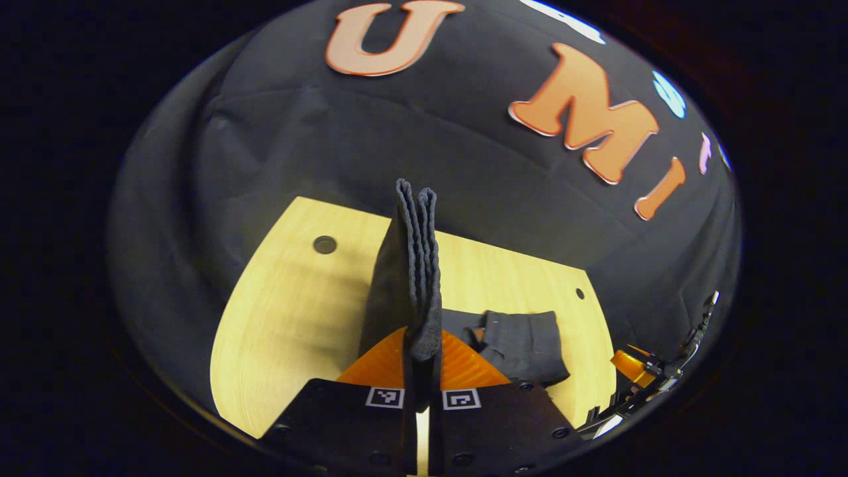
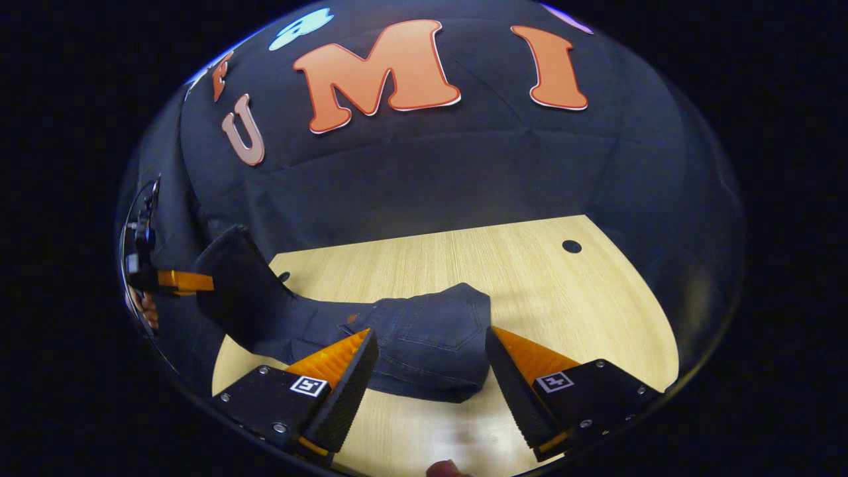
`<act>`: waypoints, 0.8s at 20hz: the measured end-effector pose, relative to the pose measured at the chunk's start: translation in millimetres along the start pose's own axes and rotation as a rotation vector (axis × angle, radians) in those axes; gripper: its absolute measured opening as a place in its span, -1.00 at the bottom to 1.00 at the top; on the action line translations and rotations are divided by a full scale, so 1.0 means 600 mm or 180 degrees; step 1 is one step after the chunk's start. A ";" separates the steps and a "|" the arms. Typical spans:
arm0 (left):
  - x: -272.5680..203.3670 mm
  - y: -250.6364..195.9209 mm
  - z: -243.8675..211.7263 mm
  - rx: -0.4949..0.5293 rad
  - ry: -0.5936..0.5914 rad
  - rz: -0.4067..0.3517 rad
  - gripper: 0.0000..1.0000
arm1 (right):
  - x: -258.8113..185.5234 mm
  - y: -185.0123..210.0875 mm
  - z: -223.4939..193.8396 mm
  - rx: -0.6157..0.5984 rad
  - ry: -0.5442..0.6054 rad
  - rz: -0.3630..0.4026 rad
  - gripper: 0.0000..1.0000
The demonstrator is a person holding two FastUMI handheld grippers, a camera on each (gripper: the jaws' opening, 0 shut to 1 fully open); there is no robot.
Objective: Grasp the waist and the cuffs of the jeans and fold them to make the two legs overlap; first hold the waist and fold one-third of the jeans toward the cuffs, then hold the cuffs and fold the remaining one-third in the same direction to finish folding.
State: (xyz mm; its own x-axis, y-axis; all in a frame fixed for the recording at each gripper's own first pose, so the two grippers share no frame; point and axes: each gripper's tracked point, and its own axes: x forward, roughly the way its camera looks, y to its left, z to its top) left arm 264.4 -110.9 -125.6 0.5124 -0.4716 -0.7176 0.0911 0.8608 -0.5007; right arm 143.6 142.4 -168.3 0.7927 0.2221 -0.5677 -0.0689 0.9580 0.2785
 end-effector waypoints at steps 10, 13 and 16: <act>0.064 -0.295 -0.018 0.0686 0.0135 -0.0448 -0.87 | -0.026 -0.091 -0.011 -0.0124 0.0006 0.0005 0.97; 0.101 -0.343 -0.056 0.0981 0.0242 -0.0392 -0.86 | -0.026 -0.114 -0.018 -0.0144 0.0022 -0.0003 0.97; 0.148 -0.363 -0.119 0.1244 0.0441 -0.0299 -0.87 | -0.021 -0.130 -0.025 -0.0146 0.0063 0.0008 0.97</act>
State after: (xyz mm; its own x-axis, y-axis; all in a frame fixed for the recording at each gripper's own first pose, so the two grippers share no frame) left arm 229.0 -354.1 -114.7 0.3693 -0.5497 -0.7493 0.4624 0.8081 -0.3649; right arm 129.8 67.7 -194.3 0.7804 0.2276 -0.5824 -0.0989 0.9646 0.2444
